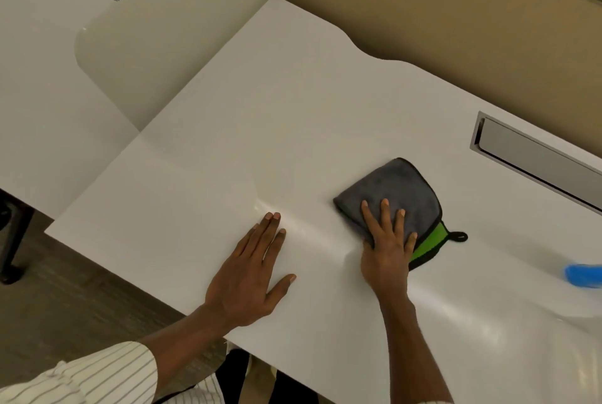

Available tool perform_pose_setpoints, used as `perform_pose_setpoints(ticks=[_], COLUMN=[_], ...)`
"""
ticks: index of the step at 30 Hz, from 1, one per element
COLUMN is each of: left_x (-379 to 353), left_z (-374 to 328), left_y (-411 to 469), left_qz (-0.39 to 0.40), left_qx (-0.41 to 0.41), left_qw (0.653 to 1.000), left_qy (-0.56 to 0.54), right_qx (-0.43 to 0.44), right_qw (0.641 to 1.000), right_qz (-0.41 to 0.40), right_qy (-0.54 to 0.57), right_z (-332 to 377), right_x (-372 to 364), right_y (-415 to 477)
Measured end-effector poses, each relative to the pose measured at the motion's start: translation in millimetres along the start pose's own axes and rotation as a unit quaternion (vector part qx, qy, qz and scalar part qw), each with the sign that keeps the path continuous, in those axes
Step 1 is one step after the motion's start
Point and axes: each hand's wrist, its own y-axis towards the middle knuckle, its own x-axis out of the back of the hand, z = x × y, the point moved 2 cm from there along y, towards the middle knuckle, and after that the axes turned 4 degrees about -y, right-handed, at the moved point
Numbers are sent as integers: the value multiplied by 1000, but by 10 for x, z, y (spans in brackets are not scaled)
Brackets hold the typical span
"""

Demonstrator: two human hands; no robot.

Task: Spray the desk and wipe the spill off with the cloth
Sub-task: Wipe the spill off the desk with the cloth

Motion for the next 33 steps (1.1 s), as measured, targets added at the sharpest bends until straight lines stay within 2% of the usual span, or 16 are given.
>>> perform_pose_setpoints(ticks=[6, 10, 13, 16, 21, 26, 33], left_x=[7, 15, 17, 19, 10, -2, -36], left_z=[-5, -14, -16, -14, 6, 14, -29], left_y=[4, 0, 6, 10, 6, -11, 18], left_qz=[5, -1, -4, -1, 13, 13, 17], left_qx=[3, 3, 2, 2, 10, 6, 7], left_qw=[1000, 1000, 1000, 1000, 1000, 1000, 1000], left_qy=[-2, 3, 2, 5, 1, -12, 7], right_qx=[-37, -27, -21, -22, -52, -71, -35], right_qw=[998, 999, 1000, 1000, 998, 997, 999], right_qz=[41, 19, -1, 1, -9, 33, -12], right_qy=[7, -13, 7, 15, 16, 13, 3], right_z=[-278, -155, -57, -94, -348, -515, -167], right_x=[208, 129, 11, -58, 86, 254, -5], right_y=[643, 151, -497, -740, -58, 404, -849])
